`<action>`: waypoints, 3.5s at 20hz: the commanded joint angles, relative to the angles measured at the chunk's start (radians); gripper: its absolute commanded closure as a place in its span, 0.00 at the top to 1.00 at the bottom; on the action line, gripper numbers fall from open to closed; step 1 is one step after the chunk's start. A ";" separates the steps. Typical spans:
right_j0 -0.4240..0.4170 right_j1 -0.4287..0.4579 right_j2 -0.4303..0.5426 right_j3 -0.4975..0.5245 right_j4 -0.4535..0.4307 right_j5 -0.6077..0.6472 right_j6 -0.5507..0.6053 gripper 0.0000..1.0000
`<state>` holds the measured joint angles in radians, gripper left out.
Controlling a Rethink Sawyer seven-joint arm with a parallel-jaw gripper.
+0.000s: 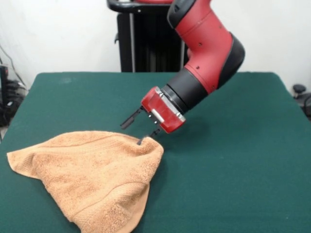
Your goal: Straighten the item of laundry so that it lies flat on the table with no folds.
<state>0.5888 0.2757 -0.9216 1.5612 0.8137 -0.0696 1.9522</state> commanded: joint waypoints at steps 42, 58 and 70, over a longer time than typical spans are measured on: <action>0.077 0.030 0.213 -0.026 0.031 -0.048 0.216 1.00; 0.113 0.082 0.174 -0.072 0.139 0.050 0.225 1.00; 0.148 0.235 0.039 -0.173 0.299 0.181 0.258 1.00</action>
<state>0.7273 0.3944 -0.9529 1.5525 1.0563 -0.0632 1.9522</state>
